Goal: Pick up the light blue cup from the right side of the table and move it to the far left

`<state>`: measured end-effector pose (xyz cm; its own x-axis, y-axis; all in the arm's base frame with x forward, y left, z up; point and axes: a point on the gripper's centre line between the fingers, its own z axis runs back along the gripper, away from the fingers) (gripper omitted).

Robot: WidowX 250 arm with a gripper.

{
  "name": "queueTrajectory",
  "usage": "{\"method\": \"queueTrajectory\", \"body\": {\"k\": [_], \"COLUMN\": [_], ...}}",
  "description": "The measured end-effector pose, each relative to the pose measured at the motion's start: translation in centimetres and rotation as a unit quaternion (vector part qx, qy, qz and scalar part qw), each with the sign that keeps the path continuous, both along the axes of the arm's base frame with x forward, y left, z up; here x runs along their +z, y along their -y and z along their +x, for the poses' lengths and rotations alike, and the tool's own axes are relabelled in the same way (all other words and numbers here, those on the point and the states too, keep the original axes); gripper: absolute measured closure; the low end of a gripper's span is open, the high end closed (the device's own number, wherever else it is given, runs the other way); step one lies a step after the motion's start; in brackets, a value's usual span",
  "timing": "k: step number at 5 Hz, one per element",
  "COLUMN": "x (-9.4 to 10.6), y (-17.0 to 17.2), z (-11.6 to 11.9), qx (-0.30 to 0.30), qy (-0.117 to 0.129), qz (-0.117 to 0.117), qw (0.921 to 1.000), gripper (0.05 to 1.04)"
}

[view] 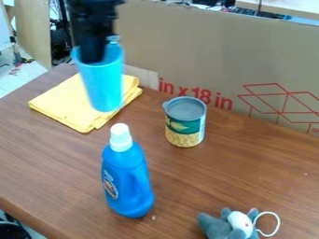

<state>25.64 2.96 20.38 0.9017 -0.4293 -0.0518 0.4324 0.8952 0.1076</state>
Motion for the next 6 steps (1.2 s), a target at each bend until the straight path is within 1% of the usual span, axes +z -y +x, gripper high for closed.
{"method": "queueTrajectory", "body": {"k": [1, 2, 3, 4, 5, 6], "x": [-1.3, -3.1, -5.3, -7.6, -9.1, -9.9], "y": [-4.6, -9.3, -14.4, -17.8, -20.4, -21.8], "z": [-1.6, -3.0, -4.5, -5.4, -5.7, -4.8], "qx": [0.063, 0.1, 0.135, 0.156, 0.17, 0.164], "qy": [-0.013, -0.022, -0.026, -0.045, -0.038, -0.038], "qz": [-0.002, -0.003, -0.018, -0.019, -0.018, -0.022], "qw": [0.9979, 0.9947, 0.9904, 0.9866, 0.9846, 0.9855], "gripper": [0.996, 0.996, 0.996, 0.996, 0.996, 0.996]}}
